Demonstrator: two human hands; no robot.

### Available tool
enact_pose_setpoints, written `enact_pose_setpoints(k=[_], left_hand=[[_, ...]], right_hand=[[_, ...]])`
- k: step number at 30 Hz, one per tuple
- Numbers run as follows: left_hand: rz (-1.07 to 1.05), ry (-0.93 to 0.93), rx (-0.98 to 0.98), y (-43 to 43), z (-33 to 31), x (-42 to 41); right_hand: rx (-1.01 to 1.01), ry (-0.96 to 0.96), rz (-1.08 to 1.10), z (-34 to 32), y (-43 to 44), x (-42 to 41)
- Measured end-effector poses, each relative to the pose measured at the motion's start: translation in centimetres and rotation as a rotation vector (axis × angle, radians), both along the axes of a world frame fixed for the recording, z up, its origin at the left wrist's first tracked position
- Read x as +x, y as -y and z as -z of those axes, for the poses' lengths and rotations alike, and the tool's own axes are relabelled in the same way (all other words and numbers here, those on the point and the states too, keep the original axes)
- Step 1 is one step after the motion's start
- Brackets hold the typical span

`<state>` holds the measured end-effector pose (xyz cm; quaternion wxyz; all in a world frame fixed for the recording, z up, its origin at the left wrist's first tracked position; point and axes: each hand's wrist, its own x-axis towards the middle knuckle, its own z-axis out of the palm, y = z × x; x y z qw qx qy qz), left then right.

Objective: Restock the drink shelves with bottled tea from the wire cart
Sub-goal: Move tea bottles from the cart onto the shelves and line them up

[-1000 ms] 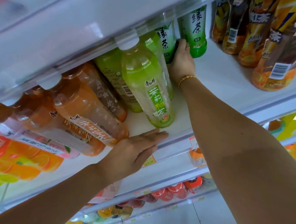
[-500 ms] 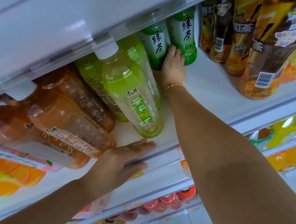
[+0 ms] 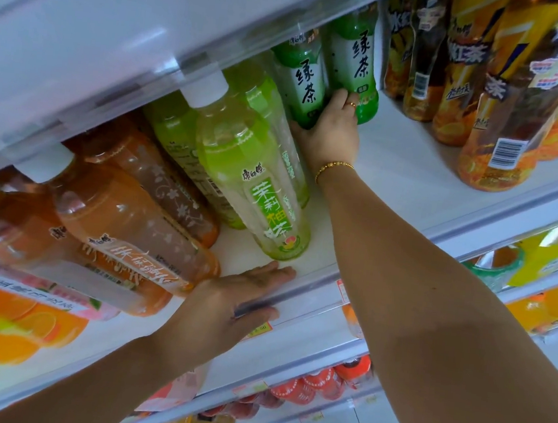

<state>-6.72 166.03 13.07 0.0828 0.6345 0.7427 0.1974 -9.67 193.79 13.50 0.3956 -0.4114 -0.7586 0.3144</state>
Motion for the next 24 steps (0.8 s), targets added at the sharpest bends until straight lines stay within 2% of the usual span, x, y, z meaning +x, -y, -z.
enact_pose_setpoints(k=[11, 14, 16, 19, 22, 24], left_hand=[[0.021, -0.004, 0.034, 0.0, 0.1, 0.0], [0.042, -0.042, 0.061, -0.1, -0.1, 0.1], [0.040, -0.044, 0.065, -0.1, -0.2, 0.3], [0.022, -0.059, 0.032, 0.1, -0.6, 0.8], [0.005, -0.096, 0.018, 0.6, -1.0, 2.7], [-0.052, -0.021, 0.069, 1.1, -1.4, 5.2]], right_hand=[[-0.112, -0.064, 0.008, -0.4, 0.0, 0.7], [-0.331, -0.111, -0.061, -1.0, 0.0, 1.9], [-0.415, -0.050, -0.130, -1.7, 0.5, 3.8], [-0.305, 0.038, -0.207, -3.0, 3.0, 8.8], [-0.200, -0.028, -0.228, -4.2, 7.3, 16.1], [-0.201, -0.102, -0.193, -4.3, 10.3, 21.7]])
